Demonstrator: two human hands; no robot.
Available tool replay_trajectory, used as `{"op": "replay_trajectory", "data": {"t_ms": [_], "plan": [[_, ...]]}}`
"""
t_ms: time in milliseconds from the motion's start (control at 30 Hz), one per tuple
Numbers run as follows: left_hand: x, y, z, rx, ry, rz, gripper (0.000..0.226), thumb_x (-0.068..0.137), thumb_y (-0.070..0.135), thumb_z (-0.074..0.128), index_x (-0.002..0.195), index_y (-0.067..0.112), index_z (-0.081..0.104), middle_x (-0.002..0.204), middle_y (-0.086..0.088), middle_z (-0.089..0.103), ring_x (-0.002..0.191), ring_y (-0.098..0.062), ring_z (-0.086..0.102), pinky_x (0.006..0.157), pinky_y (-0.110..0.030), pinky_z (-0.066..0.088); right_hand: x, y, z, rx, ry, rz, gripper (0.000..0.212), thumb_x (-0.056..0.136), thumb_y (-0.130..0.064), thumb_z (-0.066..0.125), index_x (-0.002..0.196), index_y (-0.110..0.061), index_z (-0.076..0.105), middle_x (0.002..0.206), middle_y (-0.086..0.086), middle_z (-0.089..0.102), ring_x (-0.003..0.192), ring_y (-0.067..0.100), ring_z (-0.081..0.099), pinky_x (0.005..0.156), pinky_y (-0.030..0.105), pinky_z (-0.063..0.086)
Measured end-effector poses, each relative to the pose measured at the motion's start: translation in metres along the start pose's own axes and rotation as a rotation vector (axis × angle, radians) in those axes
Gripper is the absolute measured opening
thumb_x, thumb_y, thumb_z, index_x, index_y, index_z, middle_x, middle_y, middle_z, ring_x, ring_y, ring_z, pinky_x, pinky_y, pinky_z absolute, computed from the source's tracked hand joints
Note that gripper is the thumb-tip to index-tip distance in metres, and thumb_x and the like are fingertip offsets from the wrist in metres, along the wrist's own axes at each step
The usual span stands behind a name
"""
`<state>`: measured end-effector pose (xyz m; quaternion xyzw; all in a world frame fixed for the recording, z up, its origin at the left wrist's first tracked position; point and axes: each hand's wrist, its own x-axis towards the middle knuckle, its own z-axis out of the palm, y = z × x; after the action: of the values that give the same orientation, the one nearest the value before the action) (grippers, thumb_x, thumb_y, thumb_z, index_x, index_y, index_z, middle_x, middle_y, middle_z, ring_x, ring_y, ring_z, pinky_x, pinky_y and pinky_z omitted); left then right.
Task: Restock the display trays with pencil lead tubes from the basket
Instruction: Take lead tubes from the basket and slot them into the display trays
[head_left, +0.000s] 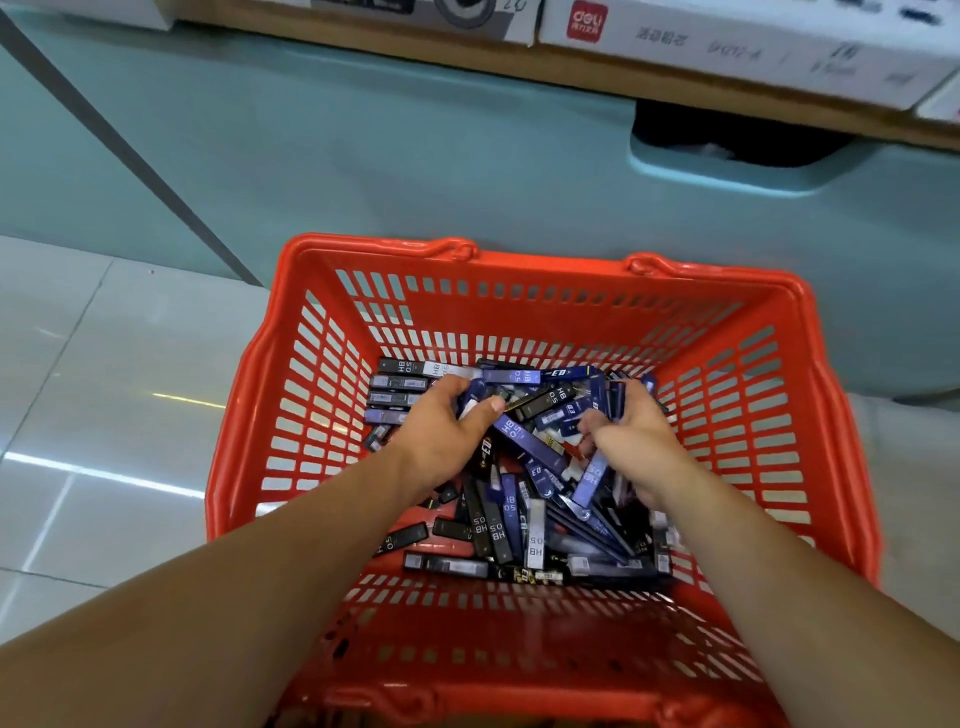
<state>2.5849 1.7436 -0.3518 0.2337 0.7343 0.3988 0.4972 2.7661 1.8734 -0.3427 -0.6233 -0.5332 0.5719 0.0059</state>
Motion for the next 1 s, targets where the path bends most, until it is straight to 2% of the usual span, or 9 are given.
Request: {"op": "replay_trajectory", "data": {"t_ms": [100, 233, 400, 467, 600, 667, 767, 900, 1000], "plan": [[-0.007, 0.002, -0.004, -0.023, 0.007, 0.014, 0.031, 0.098, 0.038, 0.068, 0.121, 0.018, 0.061, 0.109, 0.008, 0.071, 0.104, -0.010, 0.068, 0.091, -0.025, 0.053, -0.004, -0.008, -0.005, 0.050, 0.067, -0.051, 0.053, 0.102, -0.016, 0.059, 0.151, -0.018, 0.039, 0.129, 0.007, 0.065, 0.117, 0.026, 0.062, 0.107, 0.048, 0.048], [-0.011, 0.007, -0.007, -0.035, -0.009, 0.009, 0.036, 0.097, 0.040, 0.070, 0.125, 0.021, 0.059, 0.117, 0.003, 0.071, 0.108, -0.016, 0.068, 0.098, -0.038, 0.055, -0.013, -0.014, -0.003, 0.135, 0.038, -0.075, 0.032, 0.097, -0.028, 0.071, 0.126, -0.018, 0.062, 0.106, 0.000, 0.070, 0.098, 0.021, 0.066, 0.097, 0.043, 0.053], [-0.009, 0.013, -0.003, -0.023, -0.024, 0.030, 0.022, 0.100, 0.031, 0.067, 0.119, 0.022, 0.059, 0.094, 0.005, 0.069, 0.075, -0.010, 0.062, 0.066, -0.023, 0.049, -0.023, -0.023, 0.012, 0.109, -0.144, -0.134, 0.031, 0.080, -0.023, 0.088, 0.104, -0.018, 0.069, 0.087, -0.006, 0.077, 0.077, 0.009, 0.074, 0.073, 0.030, 0.056], [-0.008, 0.015, 0.000, -0.045, -0.032, 0.026, 0.020, 0.101, 0.031, 0.066, 0.116, 0.020, 0.060, 0.087, 0.004, 0.065, 0.063, -0.008, 0.056, 0.059, -0.023, 0.046, -0.025, -0.026, 0.019, 0.070, -0.185, -0.145, 0.027, 0.081, -0.018, 0.087, 0.101, -0.019, 0.070, 0.077, -0.008, 0.076, 0.068, 0.009, 0.072, 0.064, 0.035, 0.057], [-0.009, 0.026, 0.003, -0.188, -0.042, -0.095, 0.065, 0.093, 0.049, 0.071, 0.141, 0.011, 0.050, 0.090, -0.016, 0.065, 0.050, -0.017, 0.047, 0.044, -0.027, 0.039, -0.024, -0.030, 0.026, 0.098, -0.240, -0.128, 0.011, 0.091, -0.021, 0.078, 0.100, -0.021, 0.071, 0.062, -0.009, 0.069, 0.054, 0.015, 0.057, 0.056, 0.035, 0.050], [-0.010, 0.033, 0.003, -0.270, -0.098, -0.161, 0.071, 0.093, 0.049, 0.073, 0.146, 0.010, 0.046, 0.063, -0.006, 0.054, 0.045, -0.016, 0.040, 0.043, -0.024, 0.033, -0.024, -0.033, 0.027, 0.130, -0.192, -0.121, 0.009, 0.096, -0.025, 0.073, 0.104, -0.021, 0.070, 0.067, -0.008, 0.067, 0.054, 0.013, 0.053, 0.052, 0.028, 0.046], [-0.017, 0.054, -0.003, -0.449, -0.263, -0.257, 0.043, 0.092, 0.043, 0.075, 0.122, 0.022, 0.052, 0.056, 0.002, 0.037, 0.042, -0.012, 0.029, 0.044, -0.021, 0.023, -0.026, -0.039, 0.024, 0.133, -0.085, -0.111, 0.010, 0.097, -0.024, 0.070, 0.107, -0.023, 0.068, 0.082, 0.003, 0.067, 0.057, 0.017, 0.054, 0.052, 0.028, 0.047], [-0.037, 0.087, -0.022, -0.551, -0.572, -0.217, 0.018, 0.090, 0.038, 0.072, 0.092, 0.021, 0.068, 0.051, 0.006, 0.034, 0.037, -0.006, 0.027, 0.039, -0.019, 0.020, -0.052, -0.060, 0.012, 0.268, -0.206, -0.081, 0.018, 0.096, -0.029, 0.072, 0.110, -0.018, 0.069, 0.067, 0.001, 0.060, 0.051, 0.016, 0.049, 0.049, 0.031, 0.046], [-0.057, 0.105, -0.039, -0.453, -0.692, -0.161, 0.031, 0.096, 0.032, 0.064, 0.067, 0.024, 0.069, 0.049, 0.009, 0.035, 0.037, -0.003, 0.028, 0.042, -0.022, 0.015, -0.080, -0.077, -0.005, 0.355, -0.345, -0.090, 0.026, 0.092, -0.028, 0.074, 0.111, -0.012, 0.068, 0.058, -0.003, 0.055, 0.048, 0.011, 0.043, 0.041, 0.025, 0.041]]}}
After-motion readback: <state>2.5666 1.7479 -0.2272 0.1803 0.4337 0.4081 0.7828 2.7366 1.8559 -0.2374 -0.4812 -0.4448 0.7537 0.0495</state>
